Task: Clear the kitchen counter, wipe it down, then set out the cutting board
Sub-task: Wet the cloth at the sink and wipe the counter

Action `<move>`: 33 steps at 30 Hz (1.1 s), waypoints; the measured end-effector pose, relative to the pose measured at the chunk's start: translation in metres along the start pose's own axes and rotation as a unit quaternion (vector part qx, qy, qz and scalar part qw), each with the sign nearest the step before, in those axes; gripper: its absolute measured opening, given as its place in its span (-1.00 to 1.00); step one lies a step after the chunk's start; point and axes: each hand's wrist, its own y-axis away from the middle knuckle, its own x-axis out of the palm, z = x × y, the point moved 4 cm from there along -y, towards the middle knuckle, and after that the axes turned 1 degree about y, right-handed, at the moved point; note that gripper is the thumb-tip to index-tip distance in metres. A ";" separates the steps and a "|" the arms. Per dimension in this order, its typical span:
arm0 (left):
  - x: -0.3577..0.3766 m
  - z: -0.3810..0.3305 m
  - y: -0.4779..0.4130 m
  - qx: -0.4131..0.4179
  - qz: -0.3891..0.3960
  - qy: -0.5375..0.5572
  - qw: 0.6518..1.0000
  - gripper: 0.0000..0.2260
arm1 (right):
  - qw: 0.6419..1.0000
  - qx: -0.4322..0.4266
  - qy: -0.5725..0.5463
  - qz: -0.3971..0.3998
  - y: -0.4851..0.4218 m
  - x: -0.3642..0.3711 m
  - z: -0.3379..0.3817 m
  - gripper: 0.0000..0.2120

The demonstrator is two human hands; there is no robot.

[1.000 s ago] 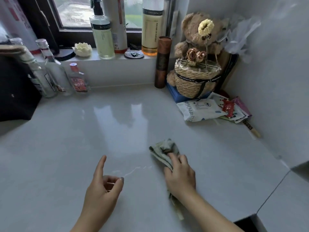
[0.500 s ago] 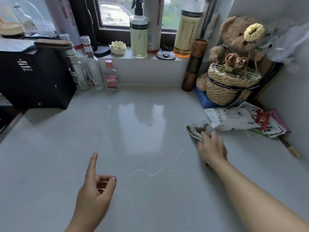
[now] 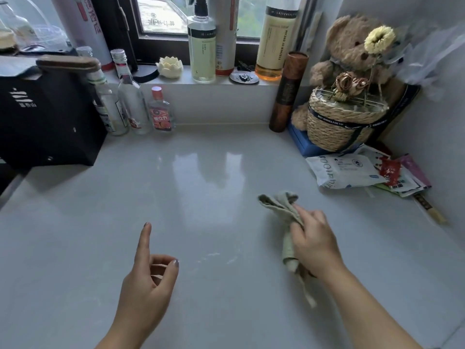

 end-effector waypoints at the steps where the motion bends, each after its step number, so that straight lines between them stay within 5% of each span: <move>1: -0.002 0.003 0.000 -0.002 -0.002 -0.005 1.000 -0.31 | 0.999 0.025 0.035 -0.017 0.007 -0.016 -0.022 -0.59; 7: -0.013 0.020 0.003 -0.013 -0.004 -0.022 1.000 -0.30 | 0.984 0.108 0.144 -0.006 0.045 -0.015 -0.062 -0.58; 19: -0.049 0.033 0.012 0.008 -0.023 0.001 1.000 -0.34 | 0.999 0.006 -0.014 0.038 0.054 0.082 0.061 -0.59; 22: -0.062 0.034 0.010 0.017 -0.024 -0.001 1.000 -0.34 | 0.998 0.014 -0.068 -0.008 0.060 0.063 0.060 -0.57; 28: -0.074 0.042 -0.003 0.017 -0.013 0.013 1.000 -0.36 | 0.989 0.074 0.086 -0.098 0.067 -0.023 -0.014 -0.58; 33: -0.071 0.044 -0.011 0.020 0.014 0.016 1.000 -0.37 | 0.961 0.213 0.177 -0.020 0.080 -0.024 -0.065 -0.57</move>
